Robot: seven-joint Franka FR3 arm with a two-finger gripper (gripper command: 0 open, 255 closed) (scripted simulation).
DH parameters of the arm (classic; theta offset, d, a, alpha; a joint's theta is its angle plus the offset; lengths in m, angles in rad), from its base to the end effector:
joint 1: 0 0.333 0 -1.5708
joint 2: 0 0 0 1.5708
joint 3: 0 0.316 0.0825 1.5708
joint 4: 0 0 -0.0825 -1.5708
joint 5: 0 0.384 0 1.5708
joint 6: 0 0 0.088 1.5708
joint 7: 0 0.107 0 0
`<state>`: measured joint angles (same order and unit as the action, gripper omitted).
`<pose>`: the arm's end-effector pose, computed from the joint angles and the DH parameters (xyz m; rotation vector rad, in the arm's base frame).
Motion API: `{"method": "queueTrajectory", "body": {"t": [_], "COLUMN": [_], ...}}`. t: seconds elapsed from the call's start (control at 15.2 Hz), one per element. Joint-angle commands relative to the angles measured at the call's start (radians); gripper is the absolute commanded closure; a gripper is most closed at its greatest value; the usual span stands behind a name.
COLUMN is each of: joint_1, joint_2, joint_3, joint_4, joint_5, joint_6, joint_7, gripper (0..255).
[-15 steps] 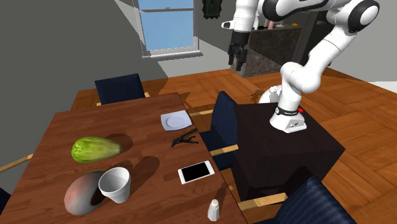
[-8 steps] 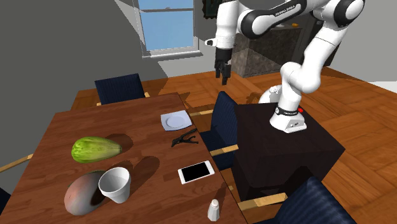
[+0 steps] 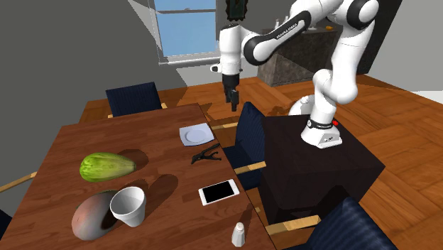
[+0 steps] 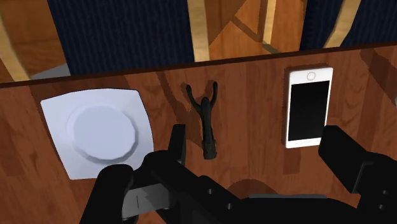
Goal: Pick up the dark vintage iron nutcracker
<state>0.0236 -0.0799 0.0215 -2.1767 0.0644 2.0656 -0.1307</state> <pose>0.5145 0.0267 0.4235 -3.0775 -0.2223 0.0445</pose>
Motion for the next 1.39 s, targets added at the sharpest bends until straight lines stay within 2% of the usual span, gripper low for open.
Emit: {"method": "queueTrajectory", "body": {"t": [0.0, 0.66, 1.32], "joint_1": [0.004, 0.01, 0.02], "joint_2": [0.082, 0.485, 0.898], "joint_3": [0.004, 0.008, 0.008], "joint_4": [0.039, 0.315, 0.715], "joint_5": [0.0, -0.007, -0.018], "joint_6": [0.027, 0.071, 0.004], "joint_7": [0.004, -0.001, 0.0], "gripper": [0, 0, 0]}}
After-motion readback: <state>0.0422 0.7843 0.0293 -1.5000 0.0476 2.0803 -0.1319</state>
